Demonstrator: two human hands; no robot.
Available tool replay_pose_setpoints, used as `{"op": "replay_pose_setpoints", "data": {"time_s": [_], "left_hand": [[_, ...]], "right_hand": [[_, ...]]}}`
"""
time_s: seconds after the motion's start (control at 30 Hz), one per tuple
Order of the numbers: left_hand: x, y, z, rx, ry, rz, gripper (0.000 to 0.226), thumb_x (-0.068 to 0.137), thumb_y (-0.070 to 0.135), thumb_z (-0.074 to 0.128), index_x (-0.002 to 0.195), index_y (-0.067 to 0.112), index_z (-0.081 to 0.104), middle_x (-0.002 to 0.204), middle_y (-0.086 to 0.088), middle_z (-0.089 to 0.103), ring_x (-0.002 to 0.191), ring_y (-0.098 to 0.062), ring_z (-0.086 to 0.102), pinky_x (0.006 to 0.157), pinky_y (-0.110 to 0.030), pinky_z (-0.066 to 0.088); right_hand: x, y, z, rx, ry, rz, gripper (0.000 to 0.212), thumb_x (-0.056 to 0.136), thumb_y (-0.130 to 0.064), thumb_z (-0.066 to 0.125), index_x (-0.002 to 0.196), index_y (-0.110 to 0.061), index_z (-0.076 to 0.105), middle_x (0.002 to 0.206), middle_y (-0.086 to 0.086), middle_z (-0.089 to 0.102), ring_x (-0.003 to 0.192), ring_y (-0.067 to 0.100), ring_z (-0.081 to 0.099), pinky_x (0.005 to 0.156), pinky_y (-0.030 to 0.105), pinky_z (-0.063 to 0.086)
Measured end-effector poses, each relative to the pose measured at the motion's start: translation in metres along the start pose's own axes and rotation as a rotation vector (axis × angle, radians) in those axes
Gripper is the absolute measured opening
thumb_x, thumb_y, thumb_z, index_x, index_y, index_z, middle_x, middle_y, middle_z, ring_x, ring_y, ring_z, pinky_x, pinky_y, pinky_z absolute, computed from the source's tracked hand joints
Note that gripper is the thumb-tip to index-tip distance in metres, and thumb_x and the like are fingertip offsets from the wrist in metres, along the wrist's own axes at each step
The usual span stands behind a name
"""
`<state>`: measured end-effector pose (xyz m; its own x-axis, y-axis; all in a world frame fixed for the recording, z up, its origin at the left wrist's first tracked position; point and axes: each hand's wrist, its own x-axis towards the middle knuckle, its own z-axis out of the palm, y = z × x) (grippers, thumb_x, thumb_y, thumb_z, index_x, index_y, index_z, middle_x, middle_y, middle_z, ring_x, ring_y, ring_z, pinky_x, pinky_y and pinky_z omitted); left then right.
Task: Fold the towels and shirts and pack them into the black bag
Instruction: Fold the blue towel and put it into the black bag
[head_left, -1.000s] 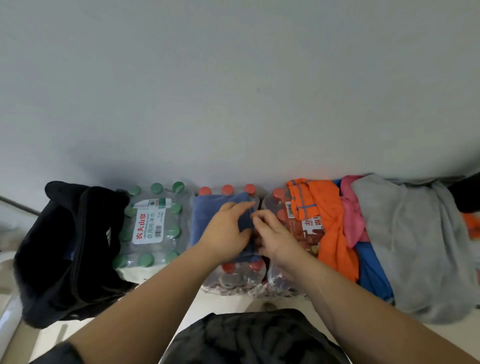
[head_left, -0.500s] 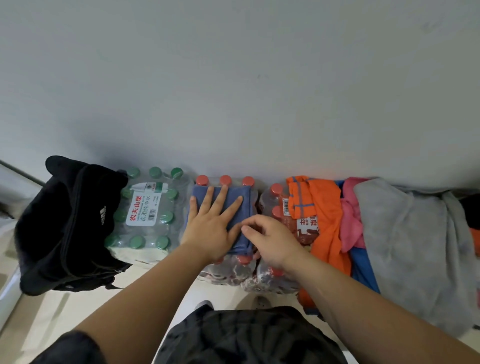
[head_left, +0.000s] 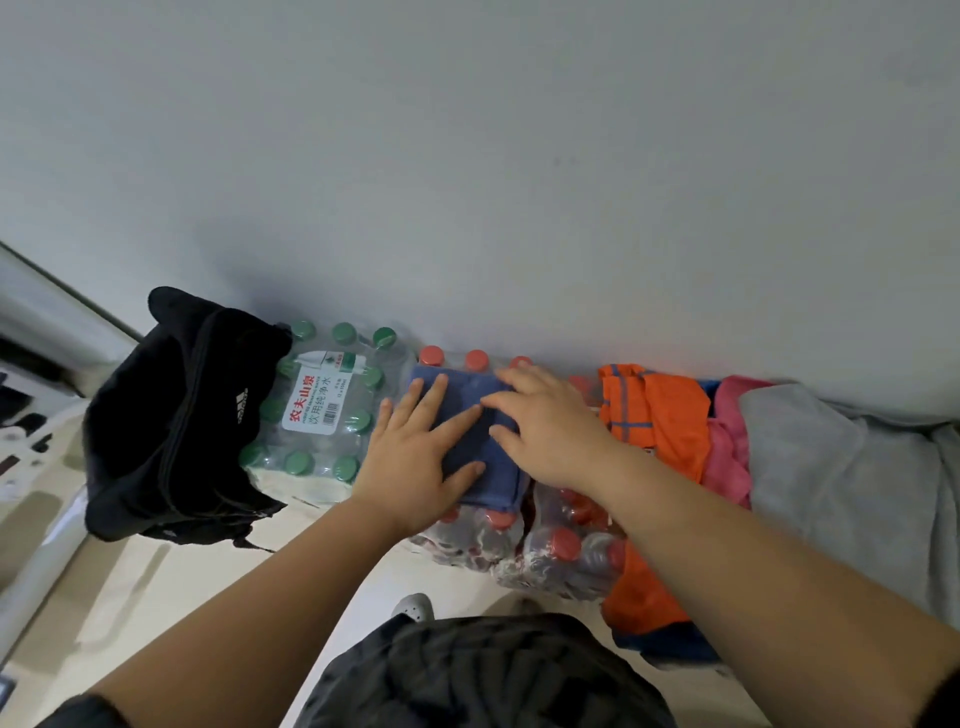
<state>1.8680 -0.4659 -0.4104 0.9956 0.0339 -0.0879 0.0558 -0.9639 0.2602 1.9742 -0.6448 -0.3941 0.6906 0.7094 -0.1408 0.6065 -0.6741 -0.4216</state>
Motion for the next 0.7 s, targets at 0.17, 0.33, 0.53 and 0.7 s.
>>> {"op": "replay_pose_setpoints", "data": {"time_s": [0.17, 0.33, 0.53, 0.7], "left_hand": [[-0.028, -0.018, -0.012, -0.278, 0.072, -0.341, 0.075, 0.084, 0.047, 0.071, 0.149, 0.028, 0.039, 0.146, -0.005, 0.047, 0.130, -0.029, 0.047, 0.109, -0.042, 0.040], [-0.025, -0.027, -0.011, -0.519, 0.013, -0.586, 0.079, 0.078, 0.046, 0.075, 0.145, 0.025, 0.040, 0.097, 0.002, 0.070, 0.079, -0.019, 0.072, 0.079, -0.040, 0.058], [-0.002, -0.040, -0.014, -0.669, 0.017, -0.604, 0.064, 0.074, 0.016, 0.076, 0.134, 0.024, 0.054, 0.087, 0.002, 0.069, 0.074, -0.018, 0.070, 0.072, -0.040, 0.060], [0.038, -0.057, -0.032, -0.664, 0.038, -0.435, 0.063, 0.072, 0.011, 0.075, 0.130, 0.032, 0.058, 0.094, 0.005, 0.069, 0.090, -0.019, 0.066, 0.083, -0.036, 0.056]], "right_hand": [[0.026, 0.012, 0.000, 0.016, -0.209, -0.089, 0.047, 0.097, -0.047, 0.056, 0.143, -0.042, 0.048, 0.164, 0.002, 0.019, 0.149, 0.028, 0.016, 0.122, 0.041, 0.016], [0.031, 0.019, 0.001, 0.111, -0.195, -0.065, 0.040, 0.095, -0.042, 0.061, 0.135, -0.042, 0.057, 0.150, 0.000, 0.038, 0.135, 0.026, 0.035, 0.116, 0.038, 0.029], [0.003, 0.005, 0.001, 0.172, -0.154, 0.088, 0.048, 0.093, -0.043, 0.065, 0.138, -0.030, 0.057, 0.133, 0.000, 0.042, 0.125, 0.025, 0.044, 0.109, 0.036, 0.037], [-0.034, -0.026, -0.007, 0.255, -0.302, 0.269, 0.073, 0.091, -0.054, 0.062, 0.154, -0.029, 0.033, 0.145, -0.001, 0.029, 0.132, 0.021, 0.043, 0.110, 0.032, 0.037]]}}
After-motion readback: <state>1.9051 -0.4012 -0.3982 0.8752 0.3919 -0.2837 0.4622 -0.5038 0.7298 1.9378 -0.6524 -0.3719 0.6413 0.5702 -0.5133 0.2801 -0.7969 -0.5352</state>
